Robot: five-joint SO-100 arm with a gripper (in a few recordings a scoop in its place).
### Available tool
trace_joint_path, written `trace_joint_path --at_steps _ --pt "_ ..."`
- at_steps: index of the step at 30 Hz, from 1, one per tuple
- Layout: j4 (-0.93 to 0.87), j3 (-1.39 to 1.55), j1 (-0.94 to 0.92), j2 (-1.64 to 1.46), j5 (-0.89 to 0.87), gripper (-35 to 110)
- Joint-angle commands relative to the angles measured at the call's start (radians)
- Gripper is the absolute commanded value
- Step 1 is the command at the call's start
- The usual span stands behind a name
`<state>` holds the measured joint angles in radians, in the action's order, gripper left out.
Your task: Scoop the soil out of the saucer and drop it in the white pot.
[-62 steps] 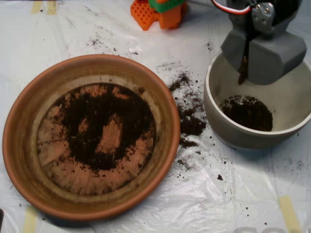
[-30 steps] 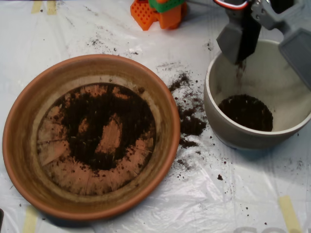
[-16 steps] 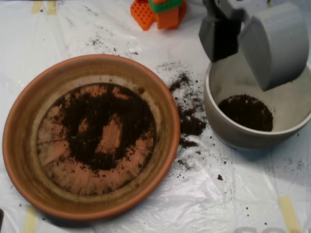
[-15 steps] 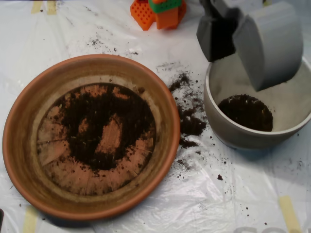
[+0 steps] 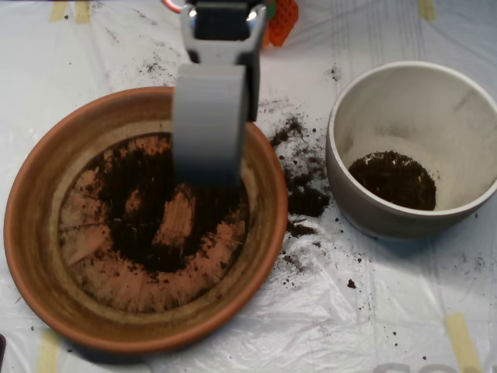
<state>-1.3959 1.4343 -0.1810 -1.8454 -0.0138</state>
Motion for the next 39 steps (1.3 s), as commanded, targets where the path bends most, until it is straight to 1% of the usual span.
trace_joint_path --at_steps 1,6,10,14,21,31,39 --pt "0.072 0.137 -0.095 -0.115 -0.003 43" --pt "0.213 0.422 -0.183 -0.123 0.051 43" --pt "0.288 0.538 -0.241 -0.025 0.094 45" --pt "0.319 0.526 -0.284 0.135 0.121 46" --pt "0.354 0.486 -0.318 0.282 0.146 47" --pt "0.428 0.479 -0.376 0.318 0.160 48" --pt "0.387 0.362 -0.345 0.405 0.146 52"
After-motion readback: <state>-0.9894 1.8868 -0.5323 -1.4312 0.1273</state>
